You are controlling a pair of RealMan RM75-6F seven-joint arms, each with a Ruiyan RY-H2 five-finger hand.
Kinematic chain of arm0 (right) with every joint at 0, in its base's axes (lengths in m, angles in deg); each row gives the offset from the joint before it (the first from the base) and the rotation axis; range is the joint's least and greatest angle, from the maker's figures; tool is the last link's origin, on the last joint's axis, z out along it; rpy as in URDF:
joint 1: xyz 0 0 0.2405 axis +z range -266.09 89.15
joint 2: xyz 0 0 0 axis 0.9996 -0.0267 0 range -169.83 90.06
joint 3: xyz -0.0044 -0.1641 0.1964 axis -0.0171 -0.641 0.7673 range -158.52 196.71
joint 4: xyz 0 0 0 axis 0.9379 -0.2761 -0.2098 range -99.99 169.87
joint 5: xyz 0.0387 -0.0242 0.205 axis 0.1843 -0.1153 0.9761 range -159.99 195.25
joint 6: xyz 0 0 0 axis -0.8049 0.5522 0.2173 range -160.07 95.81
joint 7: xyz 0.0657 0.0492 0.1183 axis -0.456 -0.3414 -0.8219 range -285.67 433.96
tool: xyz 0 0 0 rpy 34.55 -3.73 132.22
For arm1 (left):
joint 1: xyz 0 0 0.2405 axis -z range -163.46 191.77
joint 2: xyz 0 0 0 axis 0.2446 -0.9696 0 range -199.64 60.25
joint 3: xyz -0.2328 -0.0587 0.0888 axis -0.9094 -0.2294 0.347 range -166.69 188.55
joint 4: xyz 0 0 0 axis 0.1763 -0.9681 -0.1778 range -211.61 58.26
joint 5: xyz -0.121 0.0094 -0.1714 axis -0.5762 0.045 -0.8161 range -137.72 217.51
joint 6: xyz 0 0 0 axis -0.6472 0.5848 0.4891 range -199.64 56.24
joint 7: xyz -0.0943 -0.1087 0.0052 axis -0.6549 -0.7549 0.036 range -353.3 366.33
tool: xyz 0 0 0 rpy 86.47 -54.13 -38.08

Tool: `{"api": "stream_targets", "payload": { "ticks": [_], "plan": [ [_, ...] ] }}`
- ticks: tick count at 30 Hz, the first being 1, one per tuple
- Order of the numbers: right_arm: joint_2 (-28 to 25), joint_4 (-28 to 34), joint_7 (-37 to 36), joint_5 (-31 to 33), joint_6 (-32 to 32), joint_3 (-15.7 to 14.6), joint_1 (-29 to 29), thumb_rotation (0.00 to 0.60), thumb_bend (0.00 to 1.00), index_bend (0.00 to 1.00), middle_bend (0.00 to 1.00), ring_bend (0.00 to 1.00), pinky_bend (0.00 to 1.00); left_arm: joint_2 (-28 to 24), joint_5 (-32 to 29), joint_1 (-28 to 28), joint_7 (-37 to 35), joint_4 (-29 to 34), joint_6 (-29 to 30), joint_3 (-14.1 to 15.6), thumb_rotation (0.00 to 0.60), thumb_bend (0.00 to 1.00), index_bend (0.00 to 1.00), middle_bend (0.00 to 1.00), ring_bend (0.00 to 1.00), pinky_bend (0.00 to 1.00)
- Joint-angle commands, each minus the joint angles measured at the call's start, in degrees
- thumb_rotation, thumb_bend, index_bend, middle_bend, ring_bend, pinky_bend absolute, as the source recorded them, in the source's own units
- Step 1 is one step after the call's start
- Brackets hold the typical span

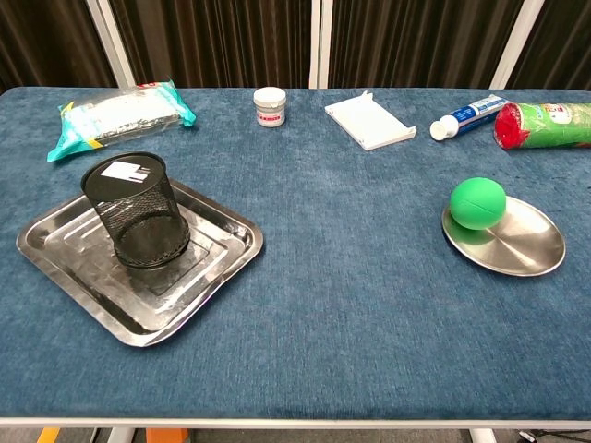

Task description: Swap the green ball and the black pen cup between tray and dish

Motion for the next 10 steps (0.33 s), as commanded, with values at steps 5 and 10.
{"api": "stream_targets", "payload": {
  "ticks": [5, 10],
  "plan": [
    [4.2, -10.0, -6.7, -2.6, 3.8, -1.9, -9.3, 0.6, 0.08, 0.0, 0.0, 0.0, 0.0, 1.6, 3.2, -3.4, 1.8, -3.4, 1.9, 4.3, 0.328, 0.16, 0.11, 0.07, 0.01, 0.17],
    [5.5, -10.8, -5.4, -4.6, 3.1, -1.0, -9.6, 0.6, 0.08, 0.0, 0.0, 0.0, 0.0, 2.2, 1.7, -3.9, 1.0, -4.0, 1.7, 3.7, 0.307, 0.16, 0.11, 0.07, 0.01, 0.17]
  ]
}}
